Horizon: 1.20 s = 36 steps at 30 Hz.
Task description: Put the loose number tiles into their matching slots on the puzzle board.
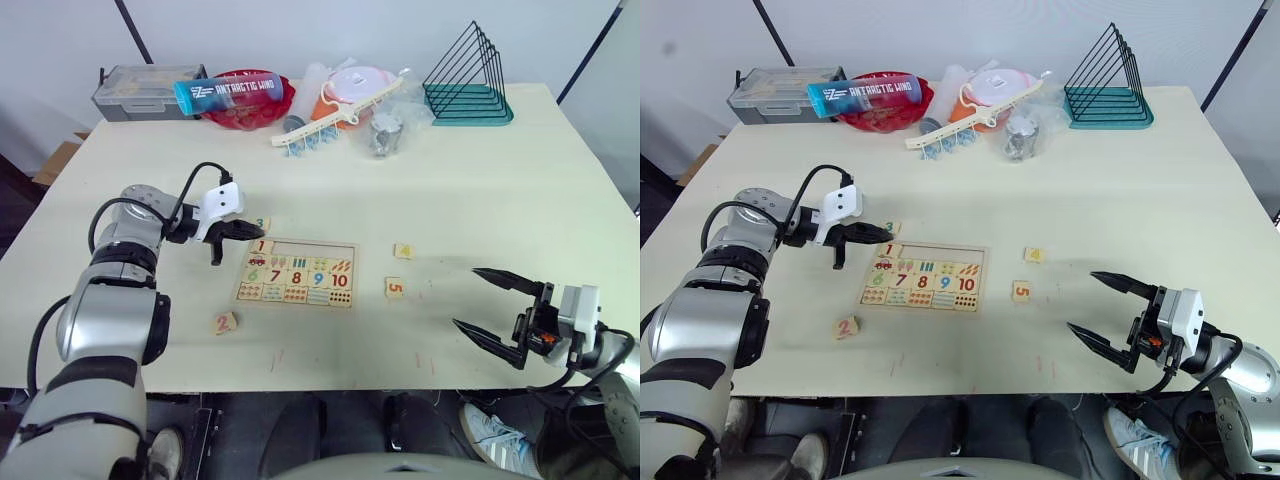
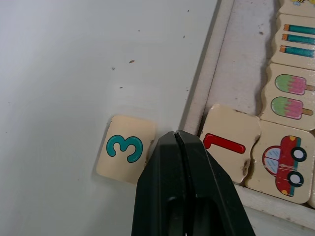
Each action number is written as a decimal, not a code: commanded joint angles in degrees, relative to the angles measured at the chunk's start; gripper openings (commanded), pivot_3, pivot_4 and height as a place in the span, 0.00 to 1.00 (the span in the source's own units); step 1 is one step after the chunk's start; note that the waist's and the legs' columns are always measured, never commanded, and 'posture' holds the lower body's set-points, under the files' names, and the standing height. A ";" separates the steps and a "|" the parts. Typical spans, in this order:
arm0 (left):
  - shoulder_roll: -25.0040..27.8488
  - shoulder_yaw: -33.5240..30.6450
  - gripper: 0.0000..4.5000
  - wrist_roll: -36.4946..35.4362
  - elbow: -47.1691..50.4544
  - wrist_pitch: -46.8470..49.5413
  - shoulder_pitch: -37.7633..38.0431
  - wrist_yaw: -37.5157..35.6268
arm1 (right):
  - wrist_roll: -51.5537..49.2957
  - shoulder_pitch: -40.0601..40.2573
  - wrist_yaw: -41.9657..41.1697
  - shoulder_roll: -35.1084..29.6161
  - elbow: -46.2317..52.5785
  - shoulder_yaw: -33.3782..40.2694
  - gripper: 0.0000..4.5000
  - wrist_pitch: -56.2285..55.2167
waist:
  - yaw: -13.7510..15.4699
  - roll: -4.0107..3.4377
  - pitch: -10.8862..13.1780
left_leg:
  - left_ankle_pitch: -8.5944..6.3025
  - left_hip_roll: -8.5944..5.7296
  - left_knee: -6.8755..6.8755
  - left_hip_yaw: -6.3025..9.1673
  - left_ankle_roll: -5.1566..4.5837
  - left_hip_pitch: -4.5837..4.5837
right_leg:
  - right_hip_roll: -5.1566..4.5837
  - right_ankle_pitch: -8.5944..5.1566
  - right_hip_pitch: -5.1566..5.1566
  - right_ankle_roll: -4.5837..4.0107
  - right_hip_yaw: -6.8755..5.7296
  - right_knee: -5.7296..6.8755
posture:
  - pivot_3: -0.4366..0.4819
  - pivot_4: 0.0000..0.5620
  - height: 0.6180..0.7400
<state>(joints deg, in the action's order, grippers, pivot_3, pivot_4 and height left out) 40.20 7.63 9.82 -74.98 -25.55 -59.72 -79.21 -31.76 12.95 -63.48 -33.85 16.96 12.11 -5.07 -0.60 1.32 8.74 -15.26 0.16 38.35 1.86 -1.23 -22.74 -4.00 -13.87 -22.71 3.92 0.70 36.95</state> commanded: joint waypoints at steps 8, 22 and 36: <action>0.69 -1.33 0.00 -0.25 0.03 -0.83 -0.71 -1.90 | -0.20 -0.69 -0.29 -0.34 0.63 0.36 1.00 -0.86 | 0.00 0.00 0.00 | 0.00 0.00 0.00 0.00 0.00 0.00 | 0.00 0.00 0.00 0.00 0.00 0.00 | 0.48 0.27 1.00; 3.13 -6.88 0.00 -4.85 0.10 3.34 -1.14 -1.64 | -0.72 -0.52 -0.49 -0.28 0.56 0.76 1.00 -0.72 | -0.01 0.00 0.00 | 0.00 0.00 0.00 0.01 0.00 0.00 | 0.00 0.00 0.00 0.00 -0.01 0.01 | 0.48 0.27 1.00; 9.07 -17.00 0.50 -15.85 7.29 15.03 9.35 -8.28 | -0.55 0.09 2.28 -1.06 -2.58 4.55 1.00 0.02 | -0.07 0.00 0.00 | 0.00 0.02 -0.01 0.02 0.00 0.02 | 0.00 0.00 0.00 0.00 -0.01 0.02 | 0.48 0.27 1.00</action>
<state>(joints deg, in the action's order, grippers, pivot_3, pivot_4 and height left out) 47.77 -7.13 -3.67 -70.60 -11.11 -50.91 -86.74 -31.79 13.02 -61.89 -34.32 13.72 14.62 -5.05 -0.67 1.31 8.74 -15.26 0.18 38.34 1.88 -1.23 -22.72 -4.01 -13.87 -22.71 3.92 0.70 36.98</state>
